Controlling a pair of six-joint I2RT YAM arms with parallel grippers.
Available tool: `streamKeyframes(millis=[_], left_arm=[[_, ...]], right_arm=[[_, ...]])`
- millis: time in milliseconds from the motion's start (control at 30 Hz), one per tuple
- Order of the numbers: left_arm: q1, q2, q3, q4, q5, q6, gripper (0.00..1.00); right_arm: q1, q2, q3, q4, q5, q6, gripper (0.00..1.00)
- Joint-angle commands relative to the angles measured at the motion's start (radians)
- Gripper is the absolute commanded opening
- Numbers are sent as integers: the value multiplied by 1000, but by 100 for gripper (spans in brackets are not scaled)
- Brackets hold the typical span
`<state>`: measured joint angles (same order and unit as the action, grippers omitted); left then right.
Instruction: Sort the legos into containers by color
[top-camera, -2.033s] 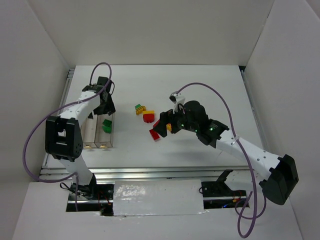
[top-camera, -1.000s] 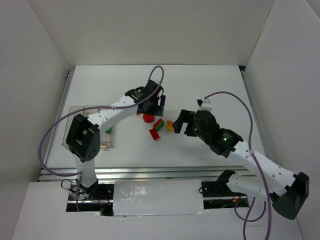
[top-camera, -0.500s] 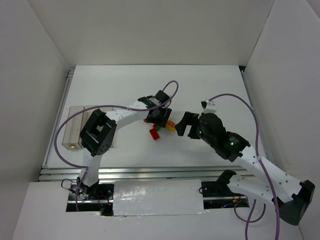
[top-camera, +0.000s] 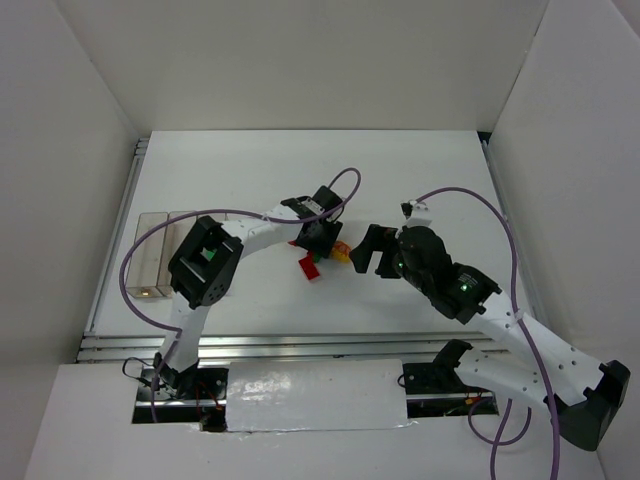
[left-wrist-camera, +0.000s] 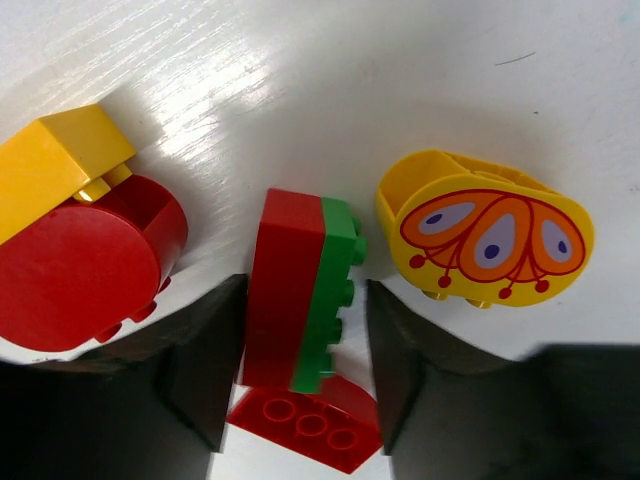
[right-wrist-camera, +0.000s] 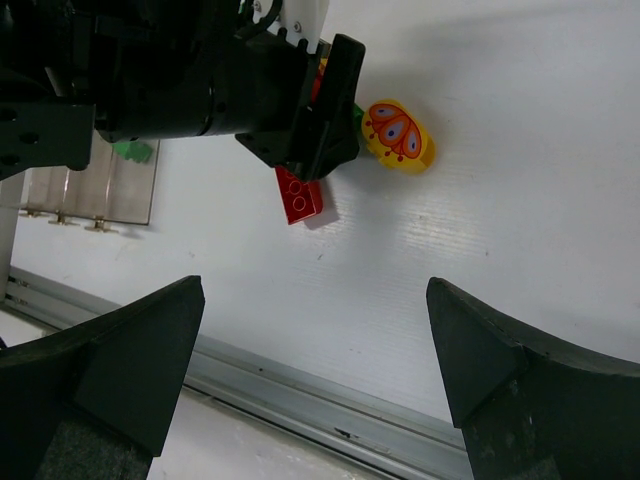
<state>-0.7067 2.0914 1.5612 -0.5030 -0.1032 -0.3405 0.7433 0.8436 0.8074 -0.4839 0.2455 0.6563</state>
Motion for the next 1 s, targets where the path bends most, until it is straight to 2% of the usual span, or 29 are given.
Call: streamKeyframes(millis=[0, 233, 300, 333, 400, 433, 467, 567, 600, 633, 667, 800, 900, 967], left_arm=[[-5, 15, -4, 23, -13, 9, 60], [-5, -25, -10, 58, -53, -20, 46], [-5, -37, -4, 58, -67, -25, 34], [-5, -53, -4, 64, -67, -25, 24], [-5, -74, -12, 70, -75, -31, 11], [-5, -109, -16, 75, -75, -35, 0], [-7, -110, -26, 75, -78, -40, 0], [-13, -269, -116, 157, -70, -51, 0], [-20, -307, -188, 188, -49, -46, 0], [-23, -397, -226, 219, -32, -43, 0], [-27, -443, -312, 295, -6, -32, 0], [-53, -646, -494, 461, 155, -9, 0], [-88, -787, -602, 555, 269, 8, 0], [-109, -830, -631, 586, 284, 18, 0]], right_arm=[[-2, -21, -4, 7, -5, -15, 100], [-2, -24, -2, 5, -6, -20, 100], [-2, -26, -5, 8, -2, -20, 100], [-1, -26, -8, 8, 0, -20, 100], [-2, -29, -14, 18, 1, -17, 100], [-2, -34, -19, 24, 3, -14, 100], [-4, -37, -23, 30, 12, 2, 100], [-16, -75, -42, 44, 18, 51, 100], [-27, -113, -53, 56, 18, 71, 100], [-31, -135, -59, 62, 20, 89, 100], [-33, -182, -76, 88, 20, 127, 100], [-36, -256, -105, 148, 15, 224, 98], [-33, -207, -65, 156, -4, 265, 95], [-22, -132, -39, 151, -23, 275, 93]])
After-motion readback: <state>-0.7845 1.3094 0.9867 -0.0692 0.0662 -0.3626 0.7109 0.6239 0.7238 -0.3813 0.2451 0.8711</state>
